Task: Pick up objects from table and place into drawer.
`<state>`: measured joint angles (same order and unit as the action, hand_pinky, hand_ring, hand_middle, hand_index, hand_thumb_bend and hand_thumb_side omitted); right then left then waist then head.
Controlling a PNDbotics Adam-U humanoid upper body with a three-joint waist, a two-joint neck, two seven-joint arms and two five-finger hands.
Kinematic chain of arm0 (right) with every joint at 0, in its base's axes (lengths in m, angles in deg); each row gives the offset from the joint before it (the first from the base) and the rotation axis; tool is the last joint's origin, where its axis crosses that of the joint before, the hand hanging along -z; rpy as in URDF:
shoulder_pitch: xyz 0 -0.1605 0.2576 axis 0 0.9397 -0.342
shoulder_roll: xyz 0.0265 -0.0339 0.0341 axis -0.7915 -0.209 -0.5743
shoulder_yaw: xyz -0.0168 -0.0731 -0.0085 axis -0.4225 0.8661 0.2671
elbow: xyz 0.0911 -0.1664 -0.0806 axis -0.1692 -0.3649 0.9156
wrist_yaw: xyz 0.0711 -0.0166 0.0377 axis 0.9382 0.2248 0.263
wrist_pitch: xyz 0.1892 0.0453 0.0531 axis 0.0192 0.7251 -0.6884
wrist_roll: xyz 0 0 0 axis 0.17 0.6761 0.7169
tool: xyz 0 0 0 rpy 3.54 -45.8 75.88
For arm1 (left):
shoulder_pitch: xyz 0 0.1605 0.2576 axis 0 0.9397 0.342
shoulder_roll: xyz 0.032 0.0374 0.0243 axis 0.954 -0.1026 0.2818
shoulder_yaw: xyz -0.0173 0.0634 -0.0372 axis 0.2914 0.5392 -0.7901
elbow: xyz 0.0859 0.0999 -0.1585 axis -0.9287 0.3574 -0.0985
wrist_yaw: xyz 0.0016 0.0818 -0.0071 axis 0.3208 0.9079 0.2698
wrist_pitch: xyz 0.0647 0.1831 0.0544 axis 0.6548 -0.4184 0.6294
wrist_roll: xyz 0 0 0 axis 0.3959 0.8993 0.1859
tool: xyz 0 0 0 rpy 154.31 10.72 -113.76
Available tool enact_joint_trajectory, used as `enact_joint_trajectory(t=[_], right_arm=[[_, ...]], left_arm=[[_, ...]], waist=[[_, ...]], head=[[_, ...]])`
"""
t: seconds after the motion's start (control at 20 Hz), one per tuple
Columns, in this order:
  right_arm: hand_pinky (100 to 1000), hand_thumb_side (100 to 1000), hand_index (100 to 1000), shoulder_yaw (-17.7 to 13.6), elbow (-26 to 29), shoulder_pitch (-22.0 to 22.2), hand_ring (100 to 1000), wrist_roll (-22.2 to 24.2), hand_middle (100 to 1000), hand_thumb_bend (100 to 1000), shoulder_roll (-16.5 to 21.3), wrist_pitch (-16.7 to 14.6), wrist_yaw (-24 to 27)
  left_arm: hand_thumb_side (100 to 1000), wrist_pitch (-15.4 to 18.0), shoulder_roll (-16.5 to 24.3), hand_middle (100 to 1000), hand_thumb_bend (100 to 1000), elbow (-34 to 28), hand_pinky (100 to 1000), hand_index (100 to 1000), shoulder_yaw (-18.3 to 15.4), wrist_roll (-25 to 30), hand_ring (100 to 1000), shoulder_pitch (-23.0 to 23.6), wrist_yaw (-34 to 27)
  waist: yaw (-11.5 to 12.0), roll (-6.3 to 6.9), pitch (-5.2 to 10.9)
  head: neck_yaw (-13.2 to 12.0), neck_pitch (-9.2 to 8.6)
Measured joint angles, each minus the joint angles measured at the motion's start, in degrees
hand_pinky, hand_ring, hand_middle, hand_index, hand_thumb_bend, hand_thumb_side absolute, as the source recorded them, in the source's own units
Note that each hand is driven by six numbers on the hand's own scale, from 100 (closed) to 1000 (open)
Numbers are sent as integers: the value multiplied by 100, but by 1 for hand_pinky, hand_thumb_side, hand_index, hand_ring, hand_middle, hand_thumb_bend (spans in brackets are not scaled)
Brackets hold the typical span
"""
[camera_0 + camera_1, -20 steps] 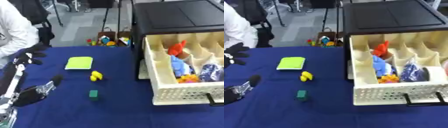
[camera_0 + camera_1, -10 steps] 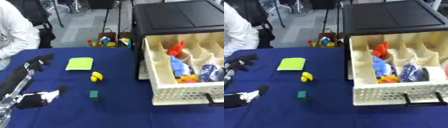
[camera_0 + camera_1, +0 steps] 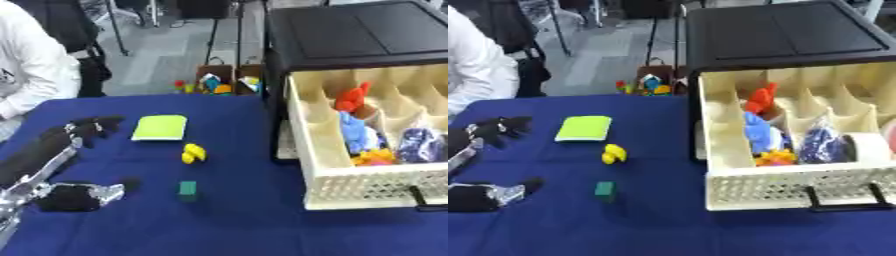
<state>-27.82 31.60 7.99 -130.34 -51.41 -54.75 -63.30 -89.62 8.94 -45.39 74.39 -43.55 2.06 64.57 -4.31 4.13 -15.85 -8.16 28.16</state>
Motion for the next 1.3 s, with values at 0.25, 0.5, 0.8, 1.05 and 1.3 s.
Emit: enact_joint_trajectory(t=[0.25, 0.5, 0.8, 1.05, 1.3], right_arm=[[580, 1000, 750, 31, 0, 3, 617, 27, 577, 100, 0, -27, 10], [581, 1000, 751, 62, 0, 20, 618, 49, 577, 100, 0, -49, 50], [580, 1000, 751, 98, 0, 42, 617, 79, 577, 100, 0, -79, 82], [581, 1000, 751, 132, 0, 44, 618, 107, 577, 100, 0, -106, 111], [581, 1000, 752, 137, 0, 44, 618, 131, 576, 100, 0, -130, 134]], left_arm=[[617, -273, 426, 762, 708, -1, 675, 976, 229, 802, 769, -222, -334], [610, -622, 641, 752, 737, -6, 664, 967, 405, 1353, 762, -513, -696], [602, -1105, 758, 747, 719, -18, 660, 944, 666, 1840, 759, -960, -1057], [598, -1443, 789, 749, 716, 131, 661, 938, 897, 2108, 760, -1262, -1172], [585, -1549, 784, 758, 705, 501, 659, 918, 1112, 2222, 760, -1513, -1200]], waist=[[-54, 28, 30], [-102, 44, 44], [-194, 88, 87], [-264, 140, 131], [-332, 161, 135]], head=[[-50, 44], [-106, 71], [-197, 151], [-267, 161], [-305, 195]])
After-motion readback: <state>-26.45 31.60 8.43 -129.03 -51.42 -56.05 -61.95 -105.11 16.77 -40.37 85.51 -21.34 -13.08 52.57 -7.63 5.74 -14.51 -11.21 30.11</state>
